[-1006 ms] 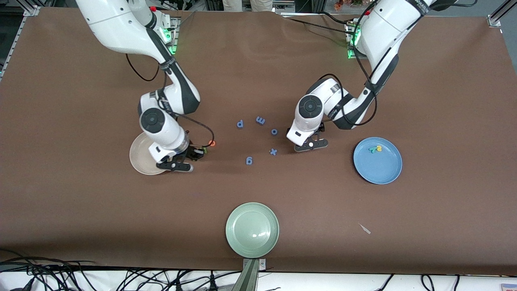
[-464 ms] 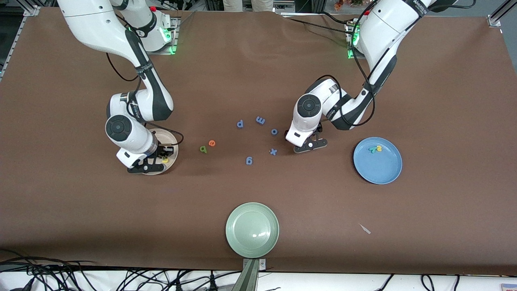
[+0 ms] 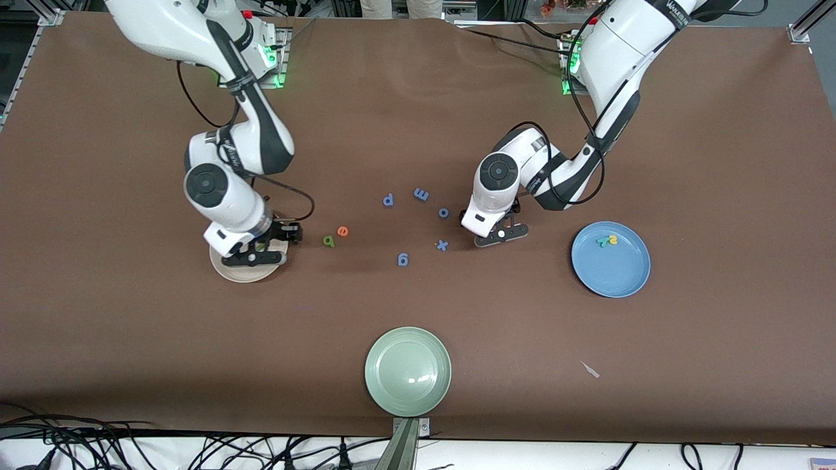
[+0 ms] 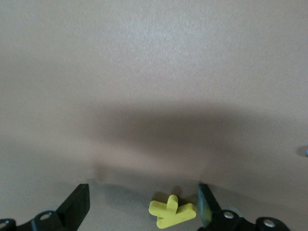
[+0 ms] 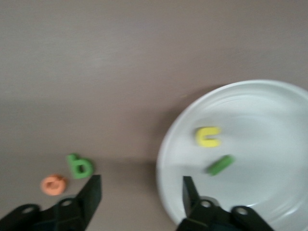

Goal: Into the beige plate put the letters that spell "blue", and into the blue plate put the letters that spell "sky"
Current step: 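Drop the green l on the white plate while the left gripper reaches the k, then grasp the yellow k with the left gripper while the right grasps the b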

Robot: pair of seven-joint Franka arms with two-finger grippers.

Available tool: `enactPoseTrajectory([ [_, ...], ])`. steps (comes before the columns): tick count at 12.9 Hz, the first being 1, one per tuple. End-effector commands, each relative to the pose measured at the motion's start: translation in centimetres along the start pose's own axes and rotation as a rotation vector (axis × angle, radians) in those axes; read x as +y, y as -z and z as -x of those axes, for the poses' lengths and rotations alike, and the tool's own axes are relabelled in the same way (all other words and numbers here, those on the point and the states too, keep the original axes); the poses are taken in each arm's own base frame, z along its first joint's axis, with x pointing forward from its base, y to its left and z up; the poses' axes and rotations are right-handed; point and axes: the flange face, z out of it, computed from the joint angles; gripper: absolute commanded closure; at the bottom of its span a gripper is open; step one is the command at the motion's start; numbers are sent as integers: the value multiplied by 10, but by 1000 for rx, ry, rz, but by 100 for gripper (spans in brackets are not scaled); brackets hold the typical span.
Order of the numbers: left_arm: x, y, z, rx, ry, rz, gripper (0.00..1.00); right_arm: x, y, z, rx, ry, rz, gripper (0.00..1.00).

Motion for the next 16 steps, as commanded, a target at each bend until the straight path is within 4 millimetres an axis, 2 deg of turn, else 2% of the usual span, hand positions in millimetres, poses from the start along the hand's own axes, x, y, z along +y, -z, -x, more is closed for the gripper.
enactPoseTrajectory([
  [1,7,-1,0,-27,49,58,8,-36,-20,6,15,-91,-10,12],
  [2,7,-1,0,-28,61,58,14,-52,-28,12,28,-99,-14,12],
  [4,5,-2,-1,-49,89,66,24,-59,-47,16,40,-118,-13,12],
  [5,4,-2,-1,-69,112,75,32,-65,-53,20,46,-109,-14,12],
  [6,4,-2,-1,-88,134,85,35,-65,-56,20,50,-107,-16,12],
  [9,4,1,-2,-116,172,106,37,-65,-67,21,56,-106,-16,15],
  [10,4,1,-3,-116,173,106,44,-65,-68,21,67,-106,-21,19],
  [12,3,1,-3,-117,175,105,68,-64,-74,22,72,-104,-21,29],
  [13,3,2,-4,-115,175,107,75,-64,-74,22,72,-104,-21,36],
  [14,4,3,-3,-115,168,105,80,-64,-76,23,70,-105,-20,43],
  [15,2,8,-5,-107,155,105,81,-63,-77,24,70,-105,-19,50],
  [16,-1,21,-10,-88,157,110,85,-63,-77,24,72,-104,-21,55],
])
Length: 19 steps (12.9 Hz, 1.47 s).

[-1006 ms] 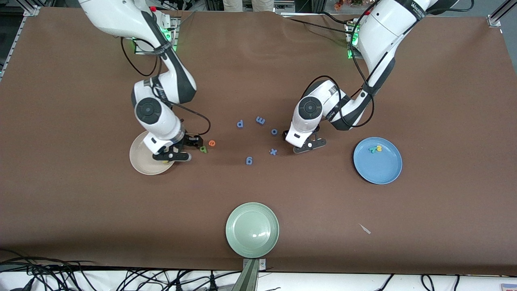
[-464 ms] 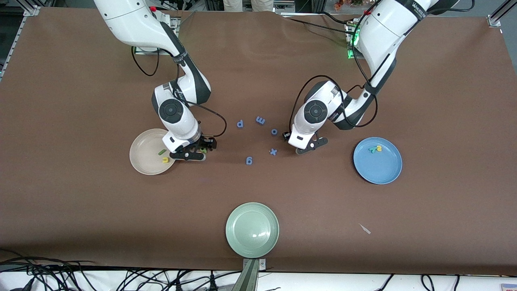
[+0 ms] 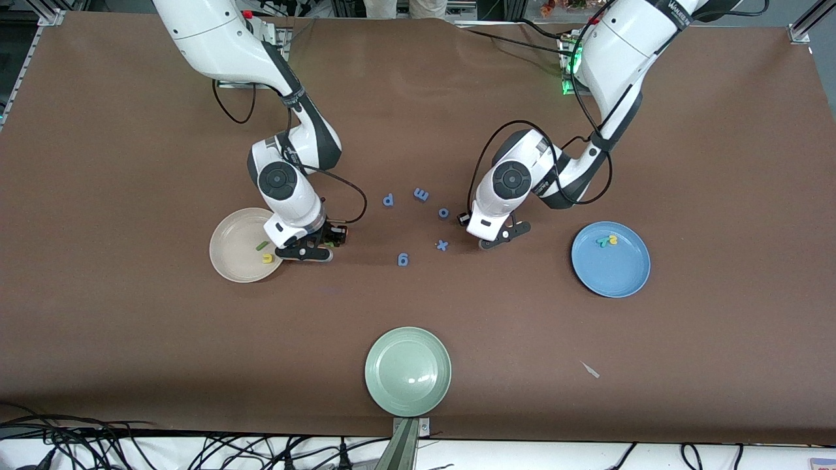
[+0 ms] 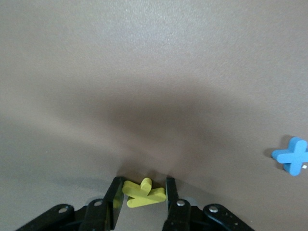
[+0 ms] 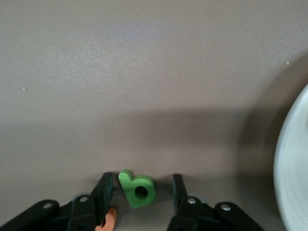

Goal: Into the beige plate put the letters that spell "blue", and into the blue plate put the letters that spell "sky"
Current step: 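Grasp the yellow k with the left gripper while the right grasps the b, then drop the k on the blue plate while the right gripper drops the b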

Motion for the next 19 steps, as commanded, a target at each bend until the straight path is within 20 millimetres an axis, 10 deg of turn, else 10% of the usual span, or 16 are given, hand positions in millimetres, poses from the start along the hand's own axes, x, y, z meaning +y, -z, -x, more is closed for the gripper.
enactPoseTrajectory([
  [1,-4,21,-3,0,-2,-15,86,-1,-3,4,9,-7,-6,63],
  [8,-93,108,-79,-46,-361,-110,84,14,50,-27,-38,65,41,74],
  [12,-154,127,-131,-75,-590,-87,82,89,63,-56,-54,211,103,73],
  [15,-191,128,-178,-61,-852,-29,81,118,56,-33,-86,195,97,63],
  [16,-200,128,-193,-52,-919,-13,70,119,58,-33,-81,176,95,20],
  [18,-208,126,-202,-52,-983,-1,0,96,71,-33,-64,107,77,5],
  [19,-208,129,-202,-51,-985,-2,0,67,77,-29,-63,79,60,5],
])
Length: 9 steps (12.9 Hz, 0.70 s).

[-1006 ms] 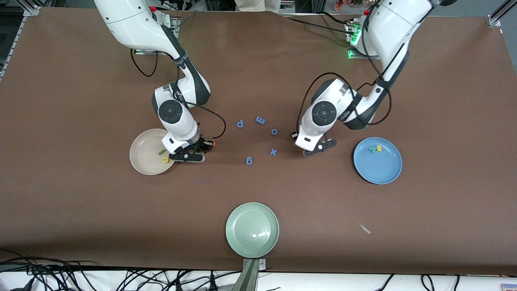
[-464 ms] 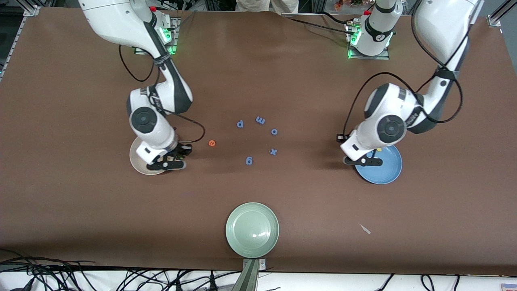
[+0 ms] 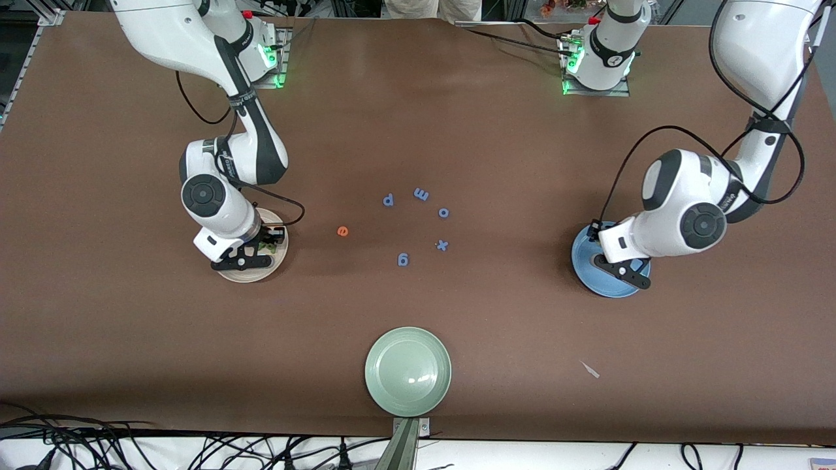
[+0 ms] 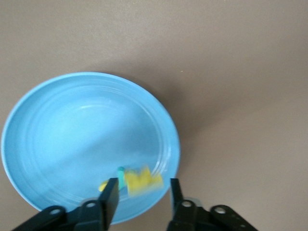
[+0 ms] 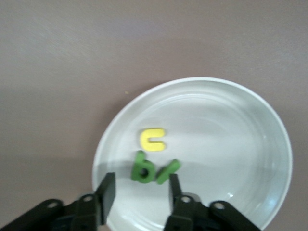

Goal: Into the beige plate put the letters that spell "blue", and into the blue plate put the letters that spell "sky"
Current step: 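Drop the k on the blue plate while the right gripper drops the b, then raise the left arm to rest while the right gripper grasps the orange e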

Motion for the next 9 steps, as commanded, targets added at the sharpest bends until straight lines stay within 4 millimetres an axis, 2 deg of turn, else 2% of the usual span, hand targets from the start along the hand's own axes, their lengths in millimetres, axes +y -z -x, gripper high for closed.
enactPoseTrajectory([
  [1,1,6,-8,15,-49,12,0,-63,27,12,13,-90,-59,5],
  [2,2,12,-9,22,-46,7,0,-90,30,15,17,-135,-72,5],
  [3,4,24,-11,38,-46,-4,0,-114,22,20,20,-150,-73,5],
  [5,2,64,-12,49,-33,-7,0,-145,-1,27,54,-170,-83,5],
  [7,4,130,-11,60,-26,-23,0,-164,-27,41,70,-172,-82,5],
  [9,20,193,-3,44,14,-24,0,-160,-29,43,69,-172,-76,5],
])
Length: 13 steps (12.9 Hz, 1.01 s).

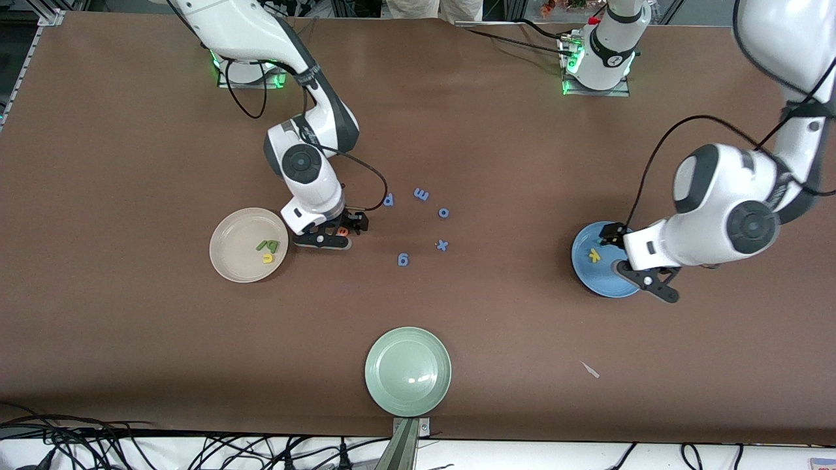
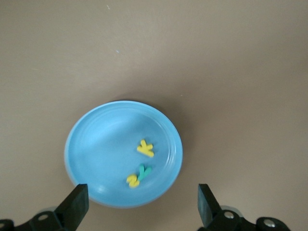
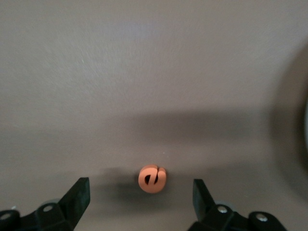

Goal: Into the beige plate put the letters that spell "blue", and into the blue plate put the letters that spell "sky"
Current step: 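Raise the left arm to rest while the right gripper grasps the orange e, then carry the orange e into the white plate with the right gripper and release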

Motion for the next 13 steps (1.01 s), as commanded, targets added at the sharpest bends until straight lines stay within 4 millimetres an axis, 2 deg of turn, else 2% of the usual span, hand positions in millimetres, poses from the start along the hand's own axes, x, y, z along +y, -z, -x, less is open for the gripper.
enactPoseTrajectory([
  [1,20,91,15,-6,77,6,0,6,0,-2,12,-17,1,6],
  [3,35,149,42,11,143,-50,0,10,-9,4,12,-17,2,14],
  [4,43,176,57,46,163,-67,0,13,-13,7,18,-18,-1,24],
  [5,47,190,64,69,188,-93,0,15,-16,9,23,-17,-3,33],
  [7,60,207,76,95,219,-114,0,14,-17,10,24,-15,-4,49],
  [8,59,201,77,95,224,-101,0,15,-17,12,22,-16,-2,58],
  [9,53,205,85,124,249,-102,0,15,-15,11,22,-7,-3,74],
  [10,56,207,95,142,262,-124,0,13,-7,7,34,21,-10,85],
  [11,56,194,97,125,277,-133,0,24,6,-6,35,40,1,88],
  [13,54,184,110,133,373,-60,0,44,35,-31,-11,108,49,88],
])
